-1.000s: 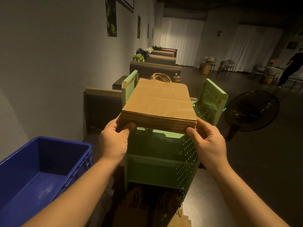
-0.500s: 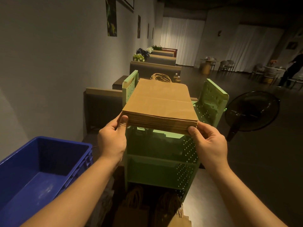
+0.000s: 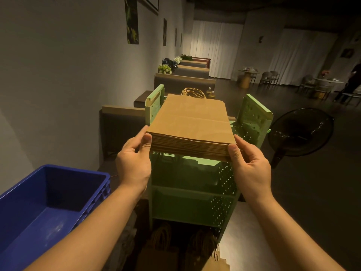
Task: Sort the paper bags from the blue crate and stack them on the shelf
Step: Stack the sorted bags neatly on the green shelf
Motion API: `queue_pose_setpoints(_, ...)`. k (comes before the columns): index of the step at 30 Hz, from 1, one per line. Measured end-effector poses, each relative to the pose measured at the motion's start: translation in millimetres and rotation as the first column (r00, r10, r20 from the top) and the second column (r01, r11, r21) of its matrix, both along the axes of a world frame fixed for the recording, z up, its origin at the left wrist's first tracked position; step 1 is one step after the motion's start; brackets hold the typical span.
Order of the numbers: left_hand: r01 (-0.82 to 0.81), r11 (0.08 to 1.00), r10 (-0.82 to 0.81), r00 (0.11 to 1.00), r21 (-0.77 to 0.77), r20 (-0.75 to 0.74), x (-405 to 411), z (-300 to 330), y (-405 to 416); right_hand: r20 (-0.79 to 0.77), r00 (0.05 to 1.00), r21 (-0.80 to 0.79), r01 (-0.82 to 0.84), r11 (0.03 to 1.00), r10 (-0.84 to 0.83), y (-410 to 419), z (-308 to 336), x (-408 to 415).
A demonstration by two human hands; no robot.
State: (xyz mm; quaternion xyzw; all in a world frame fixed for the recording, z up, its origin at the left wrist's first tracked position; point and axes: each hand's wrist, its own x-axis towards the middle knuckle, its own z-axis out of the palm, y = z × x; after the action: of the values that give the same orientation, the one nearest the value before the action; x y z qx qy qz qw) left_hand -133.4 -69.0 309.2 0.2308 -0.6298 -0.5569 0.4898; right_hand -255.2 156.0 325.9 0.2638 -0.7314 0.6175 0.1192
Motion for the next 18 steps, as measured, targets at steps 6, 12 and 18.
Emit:
queue_pose_setpoints(6, -0.058, 0.998, 0.059, 0.998, 0.031, -0.029, -3.1, 0.7, 3.2, -0.023, 0.999, -0.013, 0.037, 0.999, -0.038, -1.3, -5.2, 0.2)
queue_pose_setpoints(12, 0.050, 0.999, -0.050, 0.998, 0.010, 0.037, 0.3, -7.2, 2.2, 0.045, 0.999, -0.023, 0.004, 1.000, -0.003, -2.8, -8.1, 1.5)
queue_pose_setpoints(18, 0.077, 0.934, -0.060, 0.996, 0.348, -0.061, -7.1, 17.8, 9.3, 0.195, 0.981, -0.140, 0.010, 0.990, 0.017, -14.0, 4.8, 1.6)
